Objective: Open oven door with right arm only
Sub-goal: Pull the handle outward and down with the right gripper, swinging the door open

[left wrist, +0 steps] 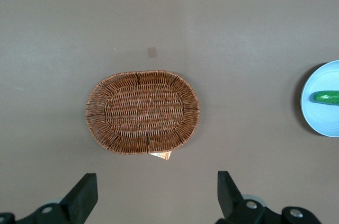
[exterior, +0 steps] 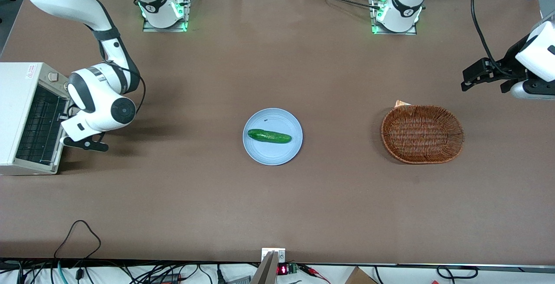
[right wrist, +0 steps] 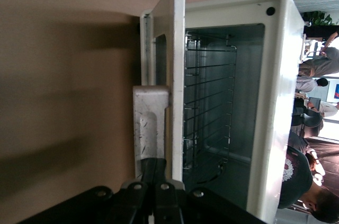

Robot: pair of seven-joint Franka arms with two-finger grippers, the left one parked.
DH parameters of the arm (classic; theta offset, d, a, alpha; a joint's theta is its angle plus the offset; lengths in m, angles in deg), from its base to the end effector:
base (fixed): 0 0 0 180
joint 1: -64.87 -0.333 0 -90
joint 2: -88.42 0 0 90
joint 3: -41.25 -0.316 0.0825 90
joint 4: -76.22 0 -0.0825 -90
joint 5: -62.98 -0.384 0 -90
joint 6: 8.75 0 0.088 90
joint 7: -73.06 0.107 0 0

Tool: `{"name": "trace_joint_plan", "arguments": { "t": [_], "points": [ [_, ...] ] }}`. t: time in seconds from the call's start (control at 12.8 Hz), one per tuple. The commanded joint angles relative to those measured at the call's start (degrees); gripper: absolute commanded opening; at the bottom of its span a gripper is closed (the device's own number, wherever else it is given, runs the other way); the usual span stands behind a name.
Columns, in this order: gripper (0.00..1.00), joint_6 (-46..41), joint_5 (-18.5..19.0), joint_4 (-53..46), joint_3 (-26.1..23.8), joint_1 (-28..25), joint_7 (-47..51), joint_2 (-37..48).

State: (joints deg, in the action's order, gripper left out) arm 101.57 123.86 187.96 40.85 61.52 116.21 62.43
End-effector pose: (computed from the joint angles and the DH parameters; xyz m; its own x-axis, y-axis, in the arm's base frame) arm 0.5900 -0.0226 0.2406 0.9987 -0.0469 -0.0218 -0.0086 -0.5668 0.8238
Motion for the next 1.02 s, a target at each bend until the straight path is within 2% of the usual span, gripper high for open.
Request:
{"name": "trace_joint_plan", "arguments": {
  "t": [0.0,0.94],
  "points": [
    [0.03,0.95,-0.41,-0.2,0.57,0.19,1.76,-1.78],
    [0.03,0.95,-0.41,-0.82,0.57,-1.93,3.08,-6.17]
  ]
}}
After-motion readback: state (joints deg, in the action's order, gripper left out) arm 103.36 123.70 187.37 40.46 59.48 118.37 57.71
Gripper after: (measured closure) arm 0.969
